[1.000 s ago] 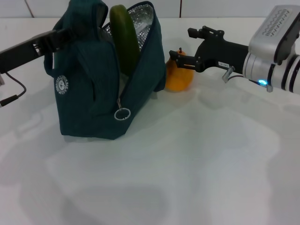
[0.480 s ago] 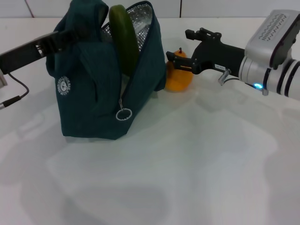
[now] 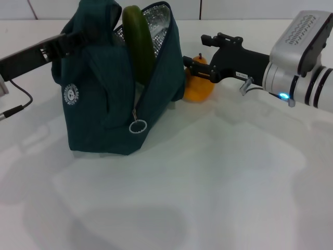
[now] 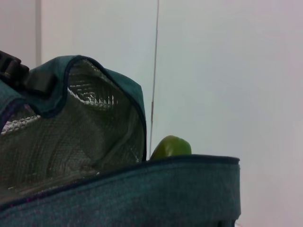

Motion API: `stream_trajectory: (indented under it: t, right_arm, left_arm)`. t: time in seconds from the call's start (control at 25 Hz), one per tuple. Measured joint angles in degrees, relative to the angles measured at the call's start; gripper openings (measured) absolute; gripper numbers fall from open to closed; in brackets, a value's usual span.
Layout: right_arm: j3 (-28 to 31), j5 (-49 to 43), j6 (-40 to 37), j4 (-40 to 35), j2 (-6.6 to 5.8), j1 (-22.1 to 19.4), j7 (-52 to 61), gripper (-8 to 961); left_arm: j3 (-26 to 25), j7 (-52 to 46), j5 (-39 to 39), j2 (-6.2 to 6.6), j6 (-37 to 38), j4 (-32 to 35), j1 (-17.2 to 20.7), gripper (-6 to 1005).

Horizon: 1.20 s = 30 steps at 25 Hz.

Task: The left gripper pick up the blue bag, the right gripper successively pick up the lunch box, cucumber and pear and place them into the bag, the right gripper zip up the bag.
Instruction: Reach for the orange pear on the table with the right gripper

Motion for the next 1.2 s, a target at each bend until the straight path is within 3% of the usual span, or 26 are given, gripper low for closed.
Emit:
stream_trajectory:
  t: [0.36,0.56,1.0,1.2]
  right_arm:
    - [1.14,-0.07,1.03,0.53,0.0,0.07,0.02,644]
    - [1.41,-0.08,1.17,0.53,0.0,-0.17,-0.09,485]
    - [1.4,-0.2,1.34,1.07,0.0,-0.3,-0.14,484]
    - [1.4,-1.59,1.56,1.12,0.0,0.04,-0.07,359]
  left_arm:
    - [0.15,0.0,0.03,-0.04,0.0,0.04,-0.09,38]
    - [0.19,0.0,0.04,-0.03,0.0,0.04,-0.09,38]
    - [0.0,0.0,0.04,-0.11,0.0,0.03,-0.09,38]
    - [0.03,0.0,0.03,-0.12,0.06,0.03,-0.09,38]
